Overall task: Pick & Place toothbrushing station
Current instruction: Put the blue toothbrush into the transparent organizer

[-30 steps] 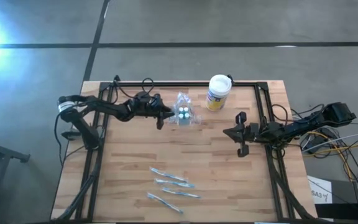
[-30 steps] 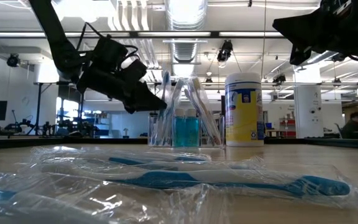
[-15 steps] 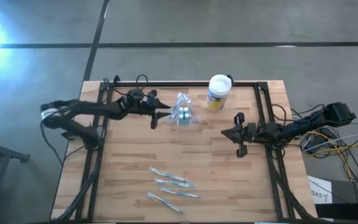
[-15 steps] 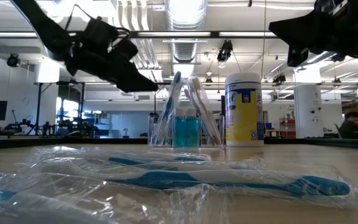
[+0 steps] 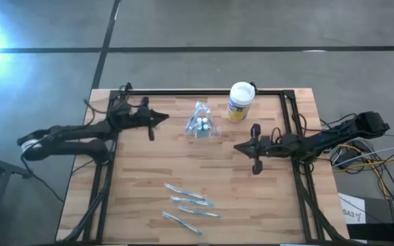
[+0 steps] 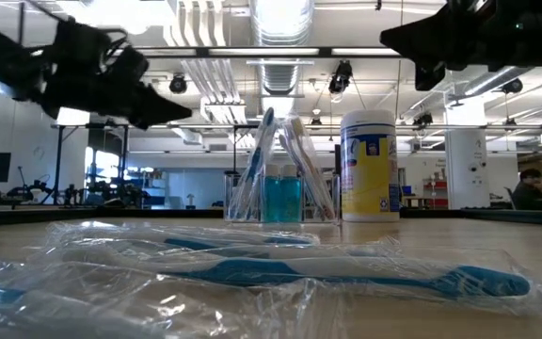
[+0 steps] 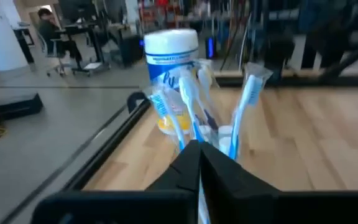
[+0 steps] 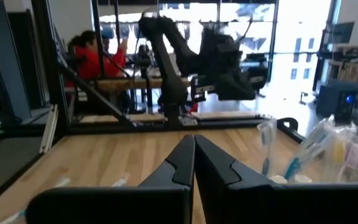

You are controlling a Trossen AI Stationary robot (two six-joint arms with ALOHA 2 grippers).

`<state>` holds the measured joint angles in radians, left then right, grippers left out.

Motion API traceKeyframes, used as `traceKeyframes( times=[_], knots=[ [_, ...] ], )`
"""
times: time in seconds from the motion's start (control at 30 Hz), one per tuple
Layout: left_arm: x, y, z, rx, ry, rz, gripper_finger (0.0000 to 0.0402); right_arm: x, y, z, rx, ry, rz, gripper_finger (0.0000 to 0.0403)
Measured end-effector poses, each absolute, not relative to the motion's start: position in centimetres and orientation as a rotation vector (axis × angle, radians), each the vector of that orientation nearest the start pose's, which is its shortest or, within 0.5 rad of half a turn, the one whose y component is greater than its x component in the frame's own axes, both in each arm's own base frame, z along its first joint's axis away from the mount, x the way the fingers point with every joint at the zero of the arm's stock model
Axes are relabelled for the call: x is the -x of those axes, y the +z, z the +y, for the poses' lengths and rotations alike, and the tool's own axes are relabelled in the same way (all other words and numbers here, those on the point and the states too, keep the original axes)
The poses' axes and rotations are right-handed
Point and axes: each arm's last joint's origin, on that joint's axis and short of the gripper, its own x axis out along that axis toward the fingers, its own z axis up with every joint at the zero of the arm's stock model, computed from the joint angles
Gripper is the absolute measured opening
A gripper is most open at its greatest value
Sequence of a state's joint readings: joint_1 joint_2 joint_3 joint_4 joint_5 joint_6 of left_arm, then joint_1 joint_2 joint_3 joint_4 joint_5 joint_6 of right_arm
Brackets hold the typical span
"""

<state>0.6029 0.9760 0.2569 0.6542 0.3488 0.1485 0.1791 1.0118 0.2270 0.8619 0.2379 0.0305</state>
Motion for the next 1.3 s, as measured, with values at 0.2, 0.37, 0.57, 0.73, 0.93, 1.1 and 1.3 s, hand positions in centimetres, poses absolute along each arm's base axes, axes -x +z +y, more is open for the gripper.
traceKeyframes(
  times=[0.2,0.37,0.57,0.73,0.93,1.1,1.3],
  knots=[
    [-13.3,18.3,10.5,-0.011,0.214,0.013,0.0004,-18.3,20.1,2.6,-0.047,-0.057,-0.126,0.0008],
    [-12.8,17.6,10.2,0.002,0.177,0.022,0.0003,-18.2,20.0,2.6,-0.034,-0.058,-0.126,0.0008],
    [-11.9,16.8,8.5,0.040,0.072,-0.033,0.0002,-18.0,19.7,2.6,-0.034,-0.058,-0.120,0.0008],
    [-11.2,17.4,7.1,0.020,0.005,-0.082,0.0001,-17.8,19.6,2.5,-0.048,-0.058,-0.122,0.0008],
    [-10.3,18.1,6.0,0.051,-0.012,-0.110,0.0001,-17.7,19.4,2.5,-0.062,-0.057,-0.117,0.0008],
    [-9.6,17.7,5.1,0.062,0.023,-0.075,0.0001,-17.7,19.4,2.5,-0.075,-0.063,-0.119,0.0008],
    [-9.2,16.7,3.9,0.043,0.090,-0.010,0.0000,-17.7,19.4,2.4,-0.079,-0.081,-0.118,0.0008]
  ],
)
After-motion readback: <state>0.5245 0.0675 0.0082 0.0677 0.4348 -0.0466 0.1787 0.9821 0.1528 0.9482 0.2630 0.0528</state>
